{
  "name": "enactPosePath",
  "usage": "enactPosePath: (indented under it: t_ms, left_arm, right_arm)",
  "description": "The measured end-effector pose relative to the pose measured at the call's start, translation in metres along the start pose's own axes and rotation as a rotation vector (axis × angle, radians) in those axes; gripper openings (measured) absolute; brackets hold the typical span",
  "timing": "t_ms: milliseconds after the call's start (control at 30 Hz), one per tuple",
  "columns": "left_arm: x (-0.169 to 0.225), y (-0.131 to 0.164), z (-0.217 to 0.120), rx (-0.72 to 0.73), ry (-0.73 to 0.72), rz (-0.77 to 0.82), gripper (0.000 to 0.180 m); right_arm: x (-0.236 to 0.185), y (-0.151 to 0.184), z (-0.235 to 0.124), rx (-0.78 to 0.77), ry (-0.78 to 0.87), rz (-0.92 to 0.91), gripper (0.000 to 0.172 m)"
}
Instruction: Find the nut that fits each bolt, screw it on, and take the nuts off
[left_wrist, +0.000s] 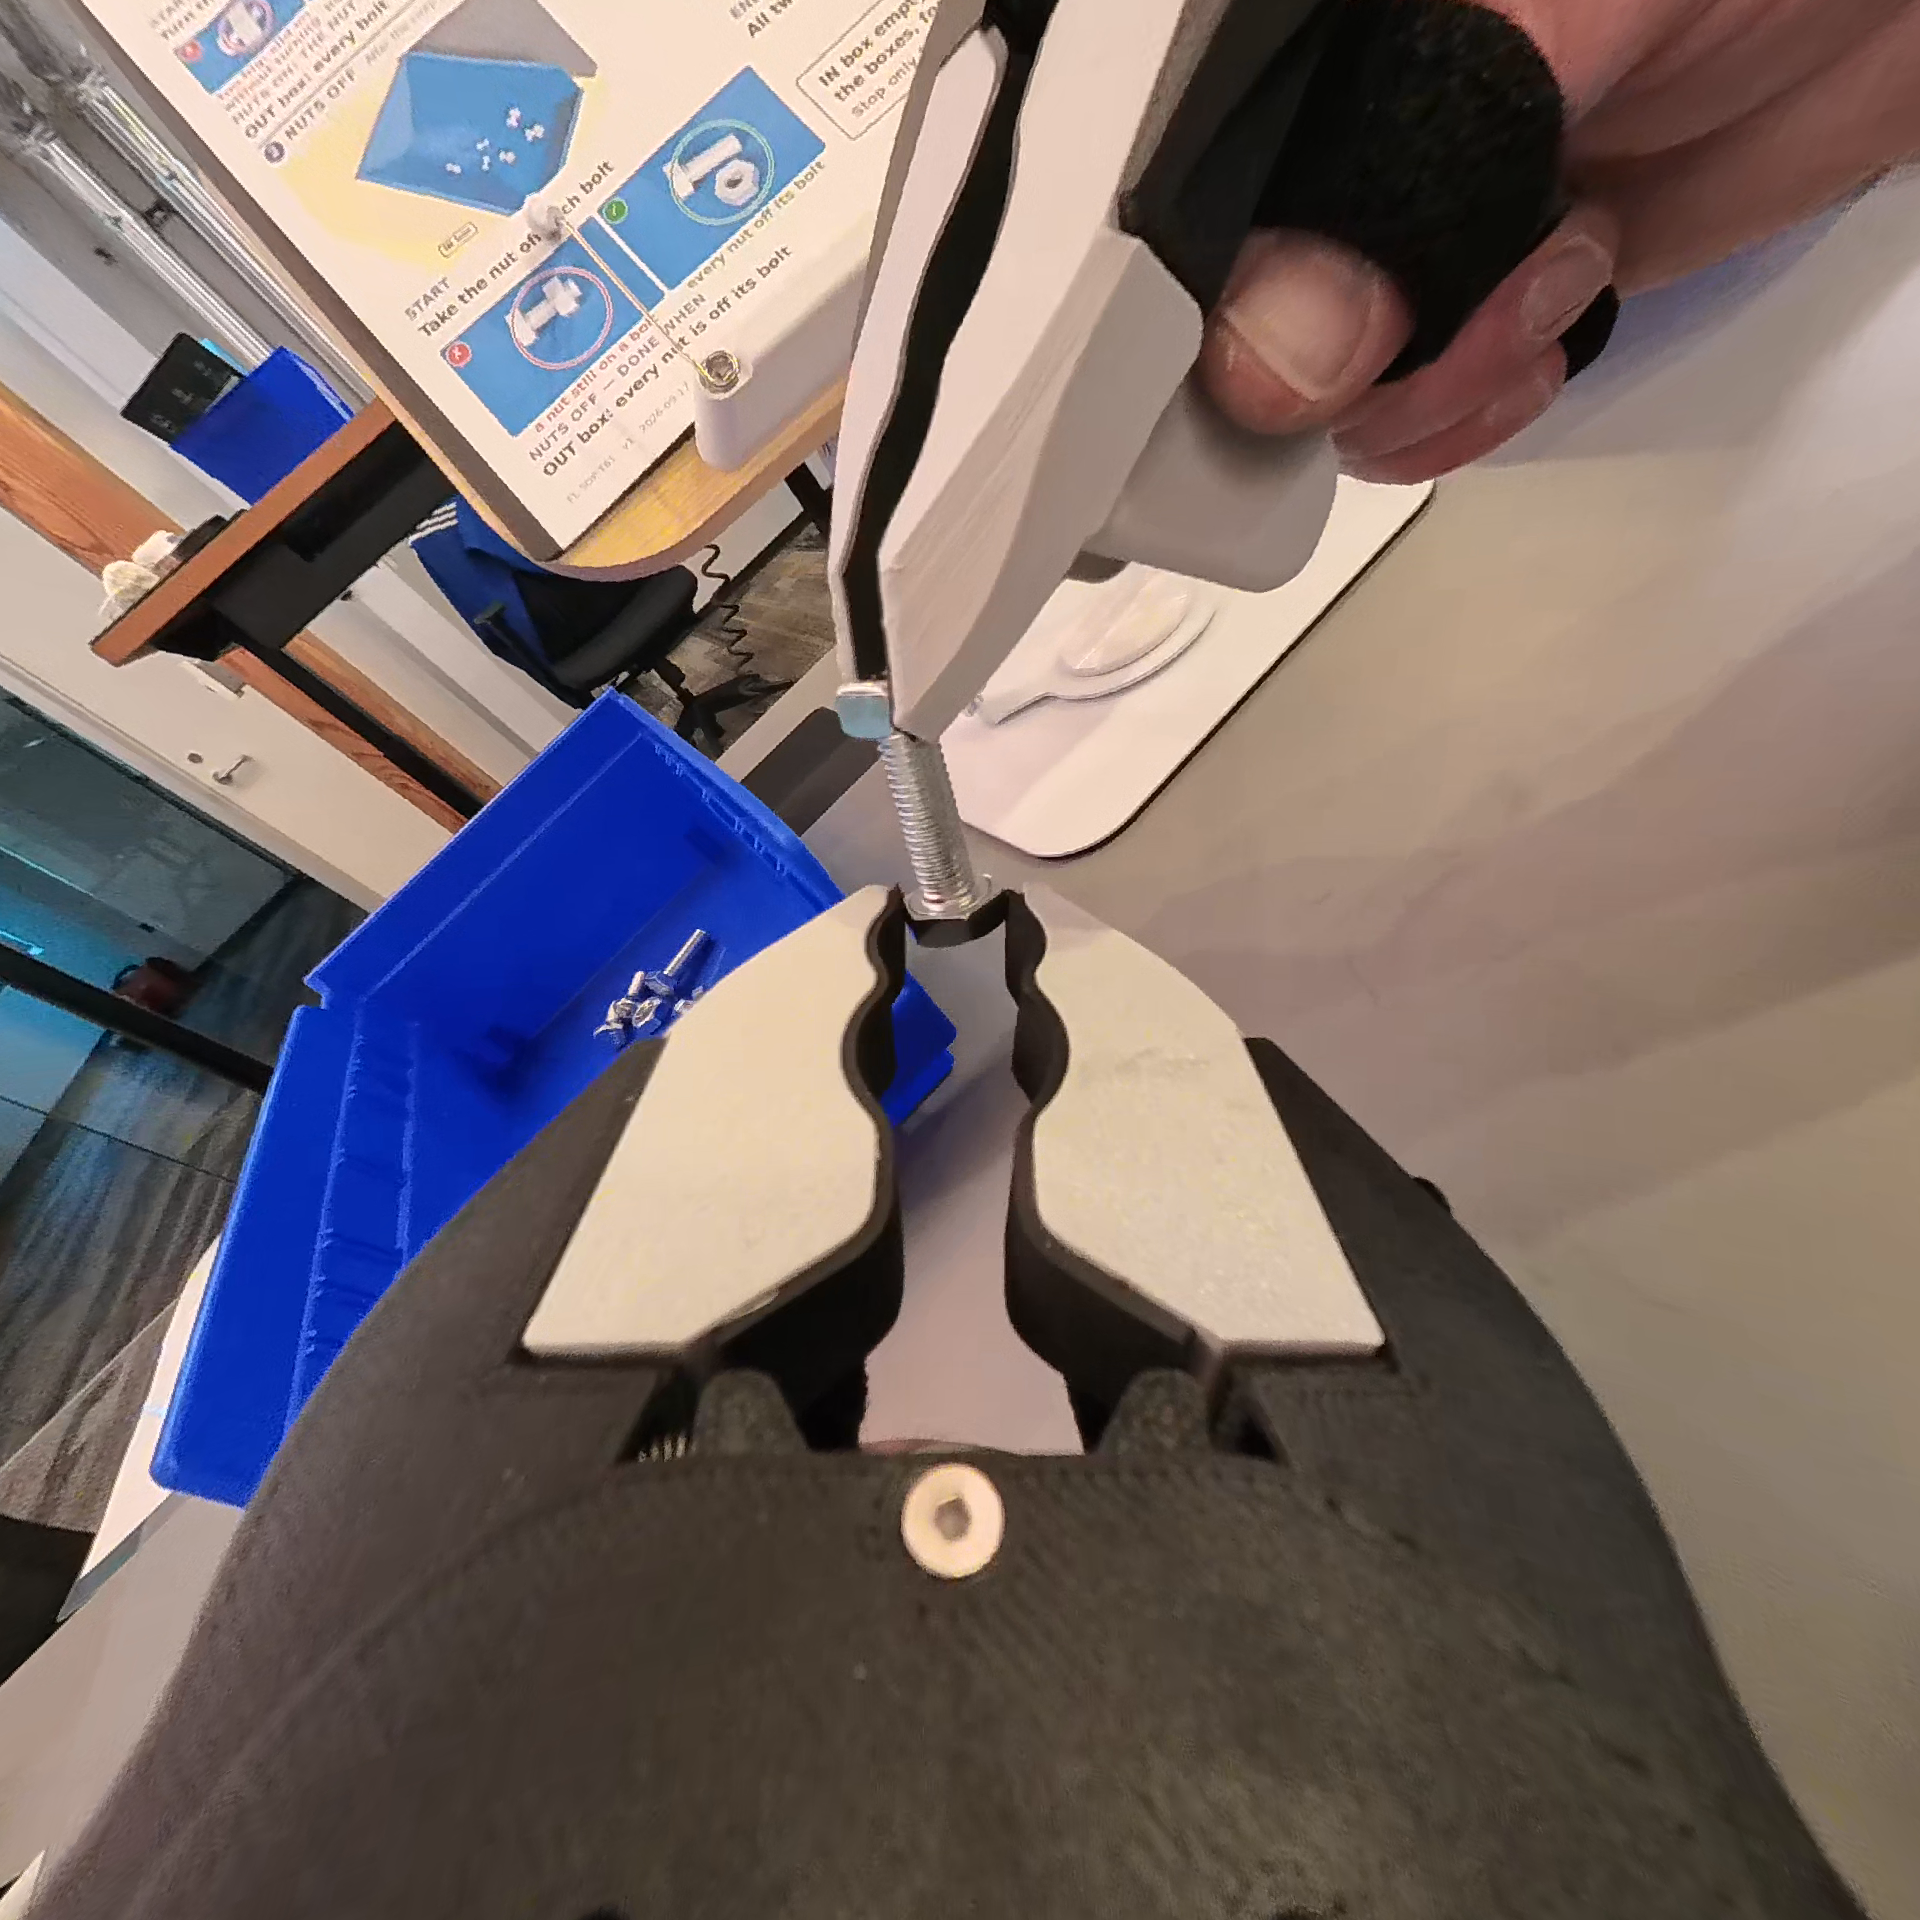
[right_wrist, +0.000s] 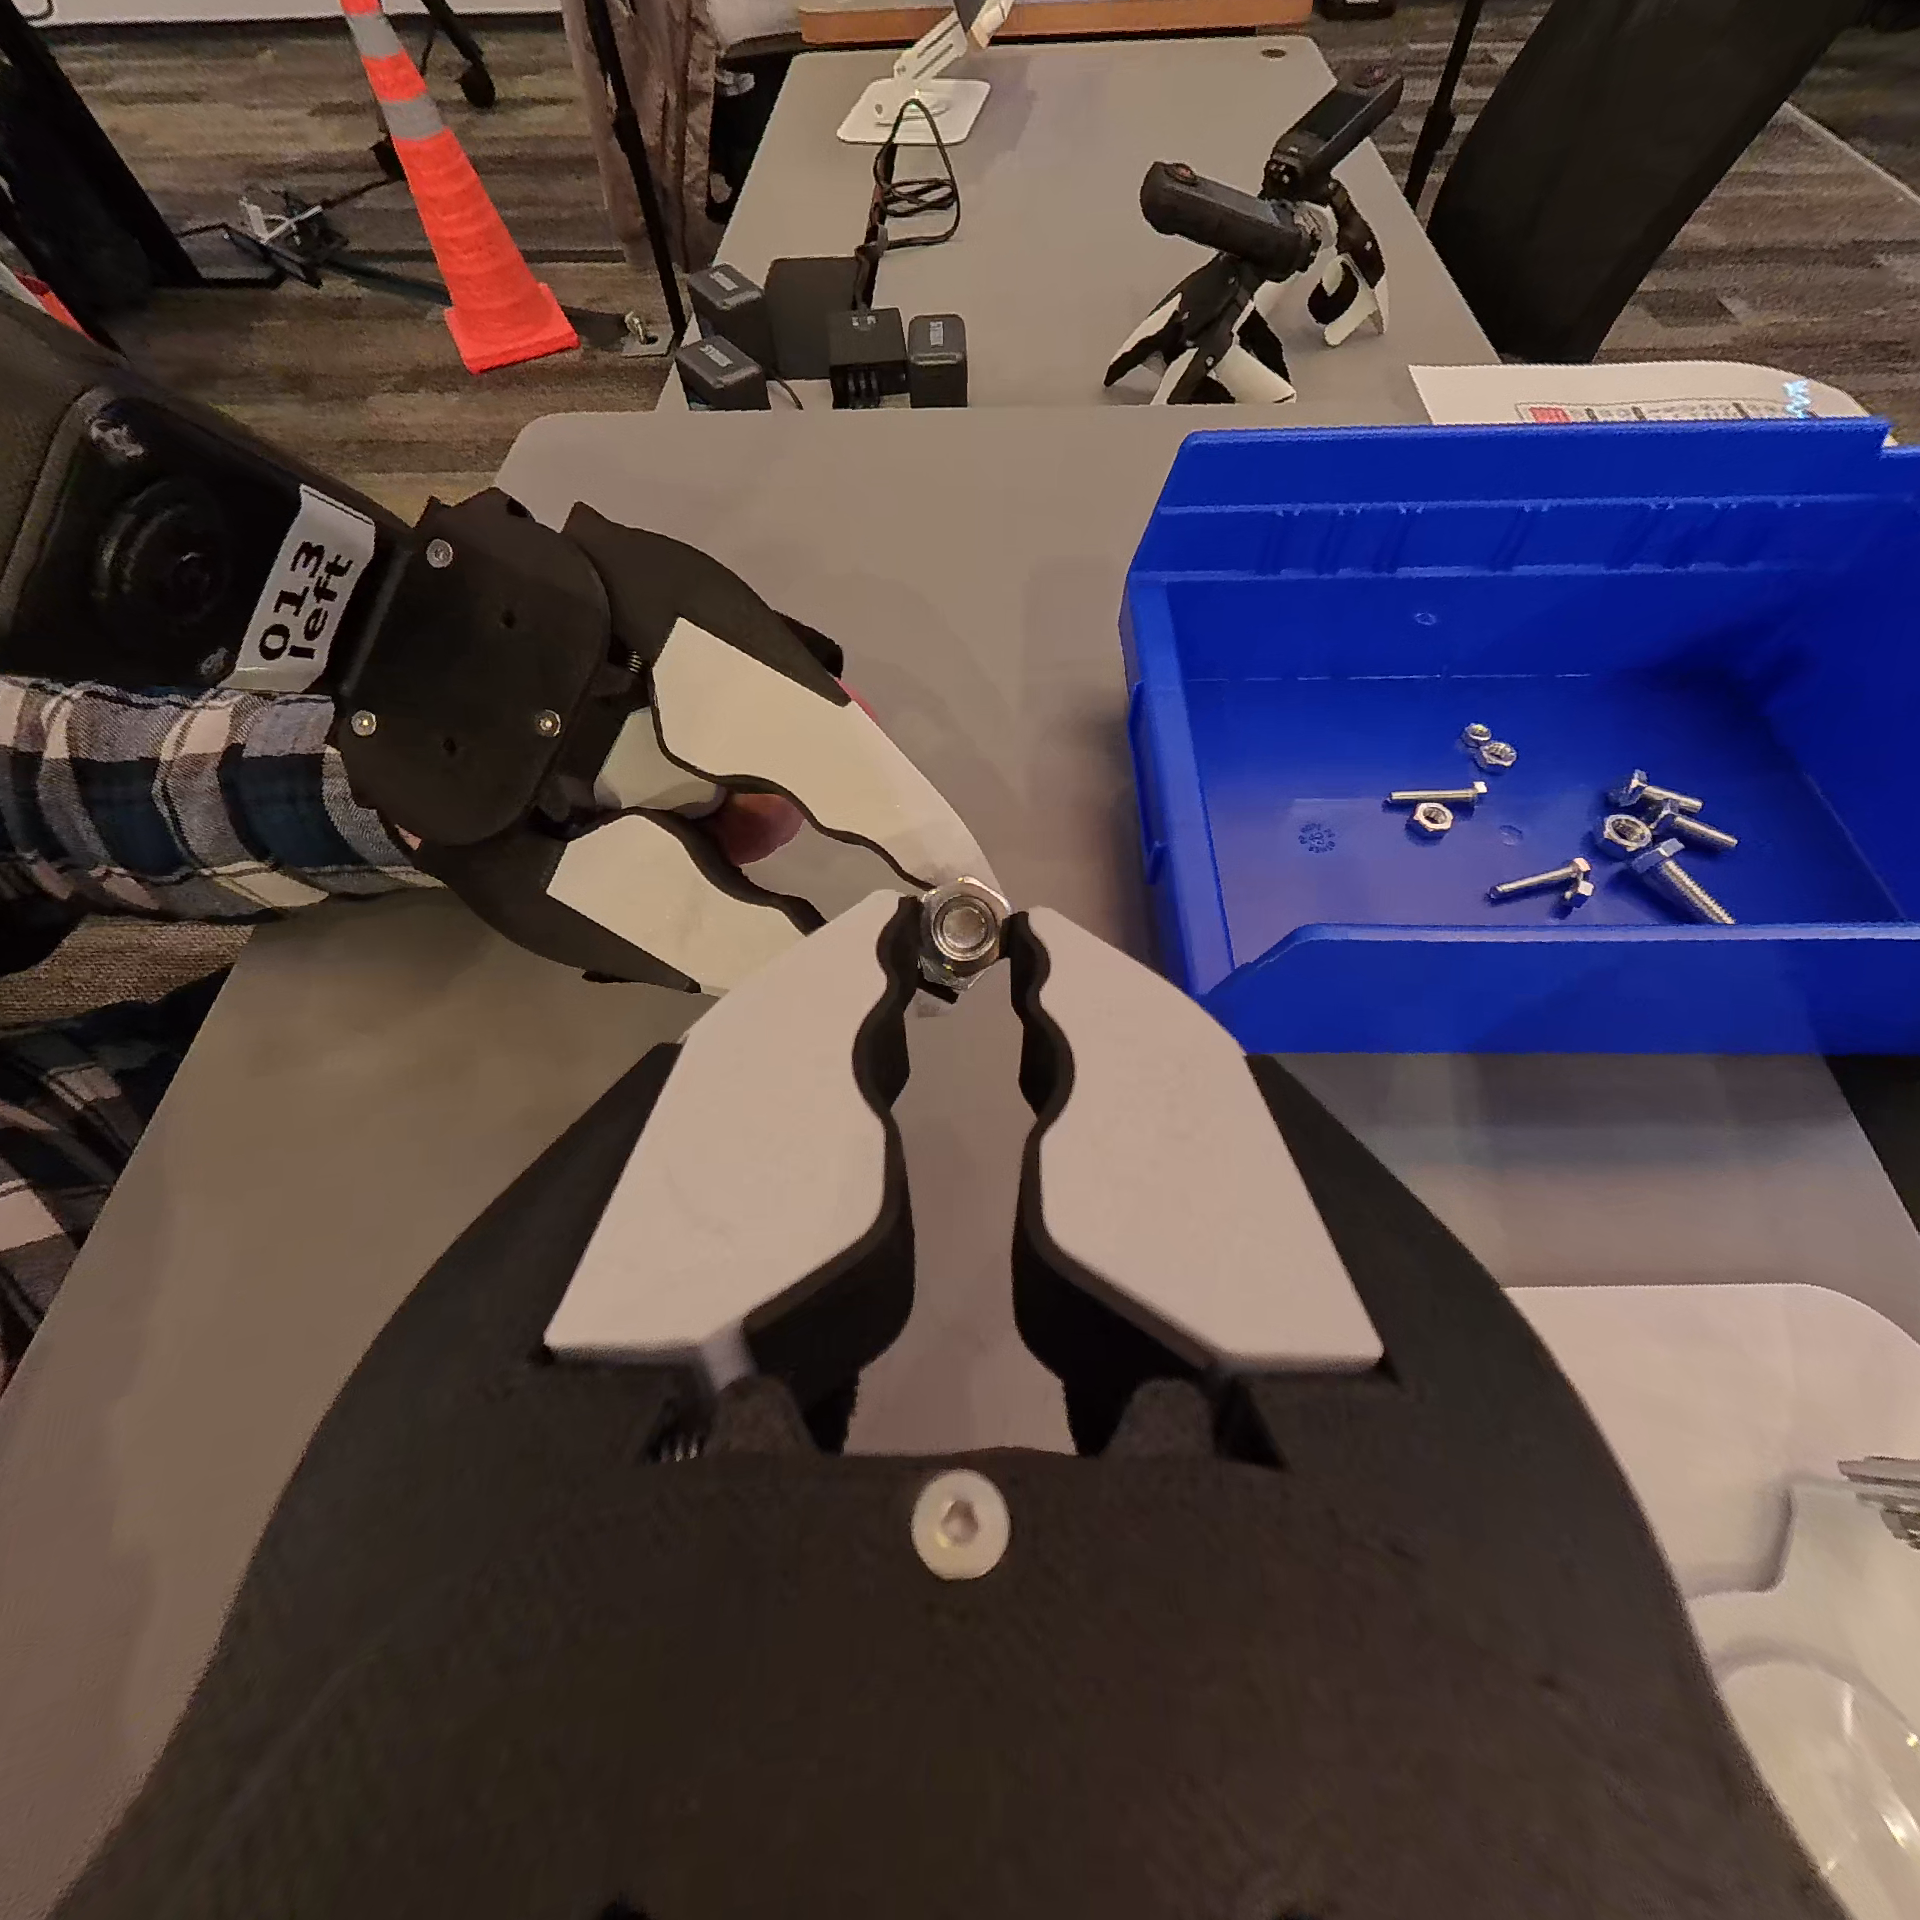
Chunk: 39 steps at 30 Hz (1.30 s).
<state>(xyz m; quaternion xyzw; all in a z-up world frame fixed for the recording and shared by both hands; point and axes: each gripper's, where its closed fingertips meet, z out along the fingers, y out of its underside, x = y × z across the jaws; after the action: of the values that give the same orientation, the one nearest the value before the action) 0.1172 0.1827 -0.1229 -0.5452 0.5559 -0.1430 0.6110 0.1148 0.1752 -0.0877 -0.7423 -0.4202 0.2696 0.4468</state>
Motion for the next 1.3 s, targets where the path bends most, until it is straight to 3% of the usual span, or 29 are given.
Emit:
enactPosePath:
  t_ms: [267,567,733,1300]
  left_arm:
    - [-0.001,-0.003,-0.002,0.019,-0.006,0.001,0.018]
    - [-0.013,0.001,-0.002,-0.049,-0.157,0.131,0.017]
    - [-0.015,0.001,-0.003,-0.049,-0.171,0.145,0.017]
    - [-0.019,-0.002,-0.007,-0.085,-0.249,0.302,0.017]
  right_arm:
    - [-0.001,-0.002,-0.002,-0.003,0.009,-0.046,0.017]
    - [0.010,-0.002,0.001,0.043,0.064,0.018,0.017]
    - [0.008,-0.006,0.003,0.089,0.043,0.037,0.017]
    - [0.015,-0.003,0.001,0.182,-0.138,0.316,0.017]
